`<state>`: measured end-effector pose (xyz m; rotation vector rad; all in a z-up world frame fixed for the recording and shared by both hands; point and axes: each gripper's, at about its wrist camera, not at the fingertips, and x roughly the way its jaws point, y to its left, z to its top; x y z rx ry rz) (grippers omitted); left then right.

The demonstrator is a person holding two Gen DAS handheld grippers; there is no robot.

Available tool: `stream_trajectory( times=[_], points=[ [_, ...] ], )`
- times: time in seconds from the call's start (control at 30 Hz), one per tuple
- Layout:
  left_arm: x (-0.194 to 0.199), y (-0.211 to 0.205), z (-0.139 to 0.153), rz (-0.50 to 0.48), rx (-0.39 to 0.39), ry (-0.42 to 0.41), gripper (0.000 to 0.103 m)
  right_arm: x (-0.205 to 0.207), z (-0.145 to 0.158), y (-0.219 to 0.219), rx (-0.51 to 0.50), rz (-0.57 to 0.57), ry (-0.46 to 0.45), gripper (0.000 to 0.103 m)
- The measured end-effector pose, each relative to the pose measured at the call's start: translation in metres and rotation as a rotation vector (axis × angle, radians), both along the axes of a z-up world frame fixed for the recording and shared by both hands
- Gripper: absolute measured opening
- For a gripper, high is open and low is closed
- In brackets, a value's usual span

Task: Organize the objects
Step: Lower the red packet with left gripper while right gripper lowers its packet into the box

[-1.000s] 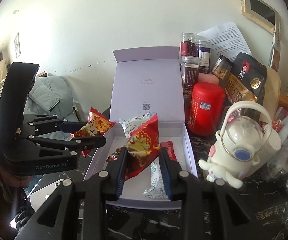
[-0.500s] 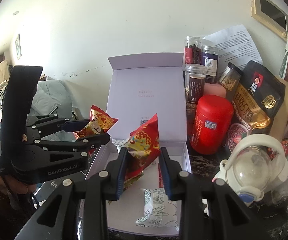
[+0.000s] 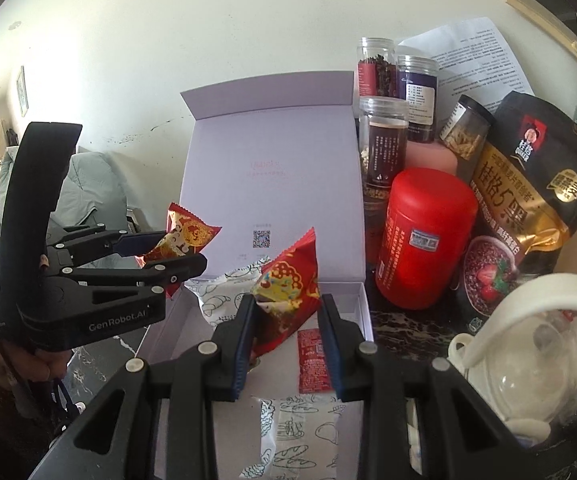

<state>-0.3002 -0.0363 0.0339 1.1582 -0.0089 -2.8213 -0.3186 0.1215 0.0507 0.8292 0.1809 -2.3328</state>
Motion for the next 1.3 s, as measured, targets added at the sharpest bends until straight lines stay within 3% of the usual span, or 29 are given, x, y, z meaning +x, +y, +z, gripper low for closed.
stream_trajectory(
  times=[0.33, 0.63, 0.97, 1.3],
  points=[
    [-0.013, 0.002, -0.026, -0.011, 0.017, -0.044, 0.043, -0.012, -0.021, -0.006, -0.001, -0.017, -0.03, 0.031],
    [-0.016, 0.004, -0.032, 0.011, -0.035, -0.069, 0.043, -0.019, -0.038, -0.011, 0.022, -0.024, -0.089, 0.031],
    [-0.032, 0.006, -0.062, -0.012, 0.013, -0.198, 0.043, -0.026, -0.053, -0.014, 0.051, -0.028, -0.145, 0.031],
    [-0.036, 0.004, -0.071, 0.015, -0.021, -0.222, 0.043, -0.033, -0.07, -0.015, 0.083, -0.035, -0.188, 0.031]
  ],
)
